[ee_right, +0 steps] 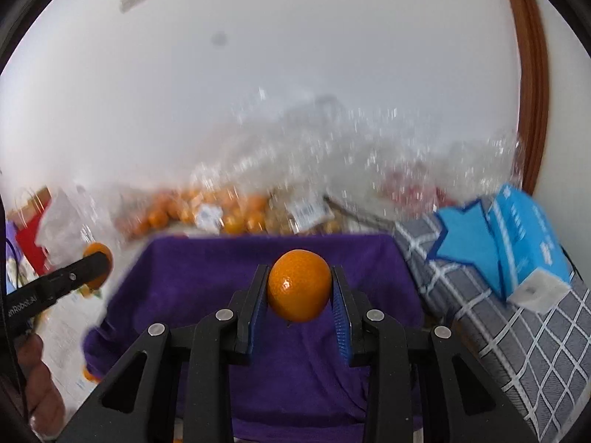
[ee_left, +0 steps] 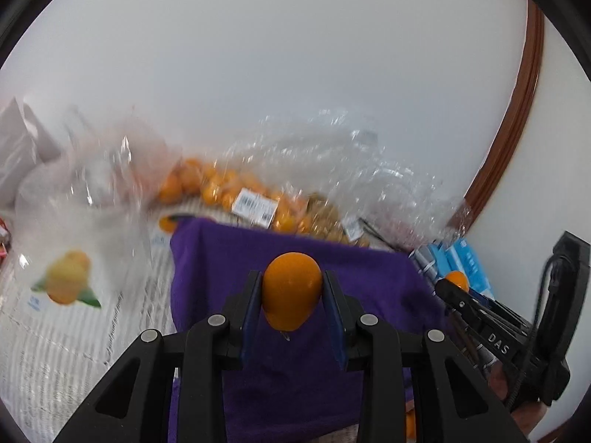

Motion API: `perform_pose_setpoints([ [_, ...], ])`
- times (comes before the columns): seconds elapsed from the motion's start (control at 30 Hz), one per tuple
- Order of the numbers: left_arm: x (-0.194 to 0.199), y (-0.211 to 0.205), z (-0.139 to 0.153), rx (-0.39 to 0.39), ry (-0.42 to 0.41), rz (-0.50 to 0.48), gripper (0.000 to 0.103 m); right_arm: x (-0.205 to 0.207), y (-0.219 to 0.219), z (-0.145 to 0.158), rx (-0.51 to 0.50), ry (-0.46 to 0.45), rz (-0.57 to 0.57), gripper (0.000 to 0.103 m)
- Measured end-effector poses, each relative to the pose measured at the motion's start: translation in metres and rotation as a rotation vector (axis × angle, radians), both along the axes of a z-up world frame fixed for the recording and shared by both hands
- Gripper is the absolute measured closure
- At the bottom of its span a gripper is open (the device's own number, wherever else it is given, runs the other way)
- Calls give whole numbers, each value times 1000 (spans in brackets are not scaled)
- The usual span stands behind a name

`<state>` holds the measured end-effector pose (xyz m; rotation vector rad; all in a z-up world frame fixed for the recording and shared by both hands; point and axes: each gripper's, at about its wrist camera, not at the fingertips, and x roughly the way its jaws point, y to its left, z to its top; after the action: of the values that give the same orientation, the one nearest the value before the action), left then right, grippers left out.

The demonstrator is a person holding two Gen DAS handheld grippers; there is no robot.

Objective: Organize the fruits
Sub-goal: 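Lift the mandarin and kumquat and carry both over the purple towel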

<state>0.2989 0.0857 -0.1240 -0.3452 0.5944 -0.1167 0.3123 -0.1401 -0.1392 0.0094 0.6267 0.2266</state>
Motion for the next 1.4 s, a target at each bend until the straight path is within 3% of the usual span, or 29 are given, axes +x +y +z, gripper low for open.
perform_pose_setpoints([
  [0.17, 7, -1, -22, 39, 23, -6, 72, 10, -9, -20, -39, 31, -31, 71],
  [0.5, 15, 3, -38, 18, 78, -31, 72, 24, -10, -51, -78, 116, -38, 71],
  [0.83, 21, 0, -49, 22, 140, -50, 72, 24, -7, -57, -111, 145, -37, 71],
  [1.4, 23, -8, -51, 71, 156, -62, 72, 30, -13, -66, -97, 212, -50, 71],
])
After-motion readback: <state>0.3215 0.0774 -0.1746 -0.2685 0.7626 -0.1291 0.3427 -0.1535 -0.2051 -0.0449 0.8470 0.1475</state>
